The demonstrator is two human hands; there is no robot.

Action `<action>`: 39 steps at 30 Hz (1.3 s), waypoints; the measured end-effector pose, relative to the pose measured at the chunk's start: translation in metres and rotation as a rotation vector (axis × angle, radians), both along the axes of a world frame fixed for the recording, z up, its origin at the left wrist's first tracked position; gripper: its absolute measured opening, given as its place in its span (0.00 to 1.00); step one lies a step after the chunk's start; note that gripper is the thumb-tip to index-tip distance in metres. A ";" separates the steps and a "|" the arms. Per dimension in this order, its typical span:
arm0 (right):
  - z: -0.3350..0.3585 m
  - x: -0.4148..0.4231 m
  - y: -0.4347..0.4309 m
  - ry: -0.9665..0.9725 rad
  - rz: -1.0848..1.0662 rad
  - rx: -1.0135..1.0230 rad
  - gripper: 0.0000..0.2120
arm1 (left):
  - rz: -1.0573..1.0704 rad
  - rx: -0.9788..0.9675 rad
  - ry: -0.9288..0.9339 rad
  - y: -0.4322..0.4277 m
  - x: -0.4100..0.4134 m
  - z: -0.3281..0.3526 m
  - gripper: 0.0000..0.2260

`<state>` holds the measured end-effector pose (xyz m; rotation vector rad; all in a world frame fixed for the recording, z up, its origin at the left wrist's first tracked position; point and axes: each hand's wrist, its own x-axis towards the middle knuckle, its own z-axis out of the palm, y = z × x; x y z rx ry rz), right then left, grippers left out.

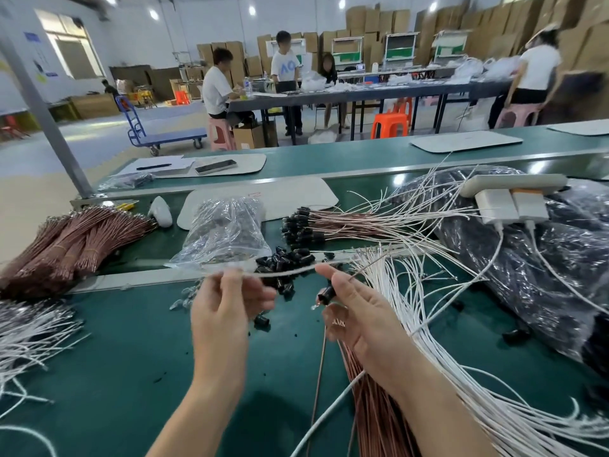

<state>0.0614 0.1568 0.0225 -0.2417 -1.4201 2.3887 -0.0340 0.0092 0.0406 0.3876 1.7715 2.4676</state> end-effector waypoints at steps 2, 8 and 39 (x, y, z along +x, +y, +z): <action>-0.004 -0.001 -0.002 -0.012 -0.006 0.007 0.21 | 0.016 0.045 -0.095 -0.014 0.000 -0.019 0.10; -0.012 -0.005 -0.004 -0.148 0.039 0.096 0.19 | 0.021 0.003 -0.154 -0.028 -0.013 -0.038 0.09; -0.012 -0.010 0.003 -0.011 -0.235 -0.296 0.12 | -0.070 0.085 -0.164 -0.024 -0.010 -0.037 0.09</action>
